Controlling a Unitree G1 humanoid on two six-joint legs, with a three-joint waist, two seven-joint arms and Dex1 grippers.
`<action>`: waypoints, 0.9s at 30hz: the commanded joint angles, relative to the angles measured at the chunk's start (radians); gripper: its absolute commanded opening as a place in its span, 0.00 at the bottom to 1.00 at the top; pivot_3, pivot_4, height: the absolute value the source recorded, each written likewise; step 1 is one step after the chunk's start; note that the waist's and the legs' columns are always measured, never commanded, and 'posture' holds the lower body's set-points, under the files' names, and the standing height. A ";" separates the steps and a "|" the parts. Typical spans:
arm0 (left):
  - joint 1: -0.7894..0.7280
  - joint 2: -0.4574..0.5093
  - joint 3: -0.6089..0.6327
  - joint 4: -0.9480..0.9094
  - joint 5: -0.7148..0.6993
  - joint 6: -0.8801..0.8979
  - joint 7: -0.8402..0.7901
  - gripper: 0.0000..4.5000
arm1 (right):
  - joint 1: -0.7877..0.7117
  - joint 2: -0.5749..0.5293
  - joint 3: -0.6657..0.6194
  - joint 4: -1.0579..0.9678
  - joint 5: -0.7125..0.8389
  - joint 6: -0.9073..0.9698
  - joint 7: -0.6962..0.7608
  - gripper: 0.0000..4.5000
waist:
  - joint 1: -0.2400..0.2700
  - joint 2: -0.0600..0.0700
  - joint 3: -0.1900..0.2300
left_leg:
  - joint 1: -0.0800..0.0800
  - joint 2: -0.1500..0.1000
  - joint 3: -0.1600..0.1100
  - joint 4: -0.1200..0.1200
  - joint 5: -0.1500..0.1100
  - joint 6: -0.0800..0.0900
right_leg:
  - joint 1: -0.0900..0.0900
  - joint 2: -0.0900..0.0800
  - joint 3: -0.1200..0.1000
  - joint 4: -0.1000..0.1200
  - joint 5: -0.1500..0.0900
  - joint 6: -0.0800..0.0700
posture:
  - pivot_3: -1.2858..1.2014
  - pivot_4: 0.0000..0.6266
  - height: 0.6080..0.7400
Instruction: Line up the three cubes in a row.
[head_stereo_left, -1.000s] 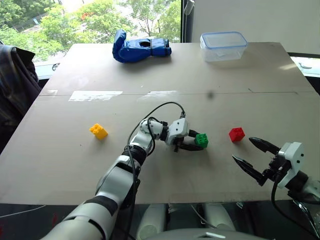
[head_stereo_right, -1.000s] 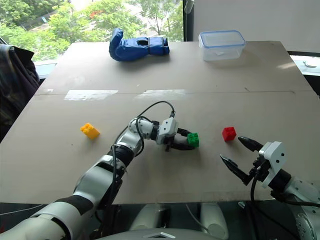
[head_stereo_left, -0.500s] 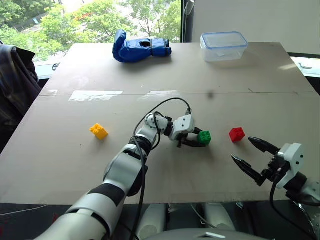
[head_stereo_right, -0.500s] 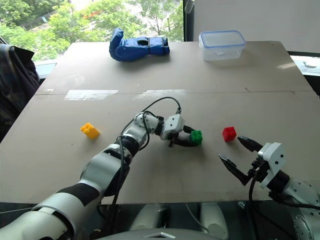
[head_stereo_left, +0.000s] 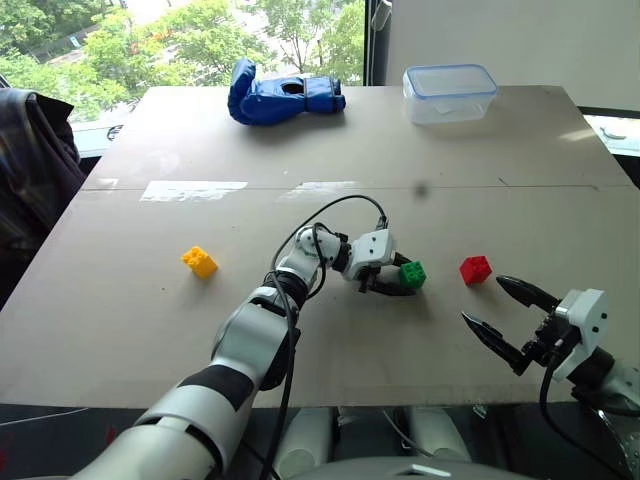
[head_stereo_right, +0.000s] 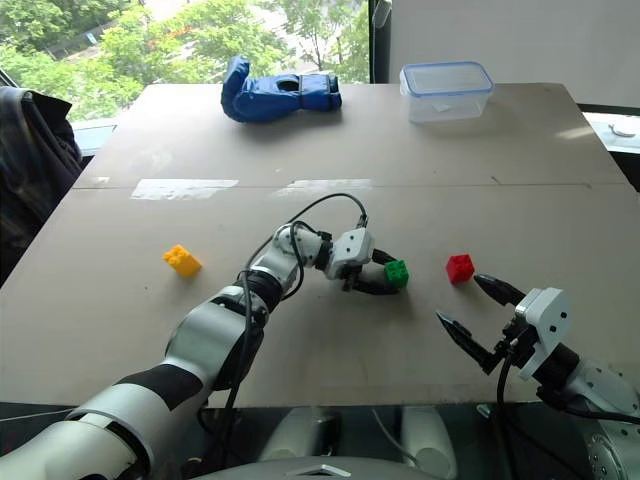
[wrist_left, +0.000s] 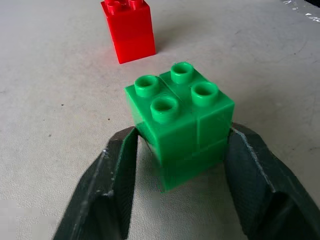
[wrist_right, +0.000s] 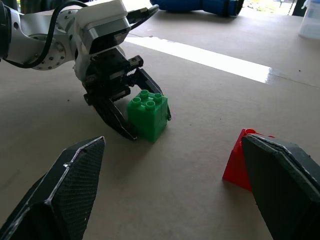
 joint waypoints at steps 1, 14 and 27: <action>-0.011 0.001 0.001 0.001 0.026 -0.025 0.033 0.98 | -0.011 -0.006 -0.014 -0.029 0.005 -0.014 -0.001 1.00 | 0.000 0.000 0.000 | 0.000 0.000 0.000 0.000 0.000 0.000 | 0.000 0.000 0.000 0.000 0.000 0.000 | 0.52 0.24 1.00; 0.009 0.039 0.018 0.001 0.036 -0.022 0.055 0.98 | -0.038 -0.009 0.004 -0.010 -0.001 -0.011 0.009 1.00 | -0.004 0.000 0.000 | 0.003 0.000 0.000 0.000 0.000 0.000 | 0.001 0.000 0.000 0.001 0.000 0.000 | 0.52 0.24 1.00; 0.021 0.037 0.022 0.002 0.039 -0.020 0.066 0.98 | -0.046 -0.008 0.006 0.003 -0.003 -0.018 0.018 1.00 | -0.002 0.000 0.000 | 0.003 0.000 0.000 0.000 0.000 0.000 | 0.002 0.000 0.000 0.001 0.000 0.000 | 0.52 0.24 1.00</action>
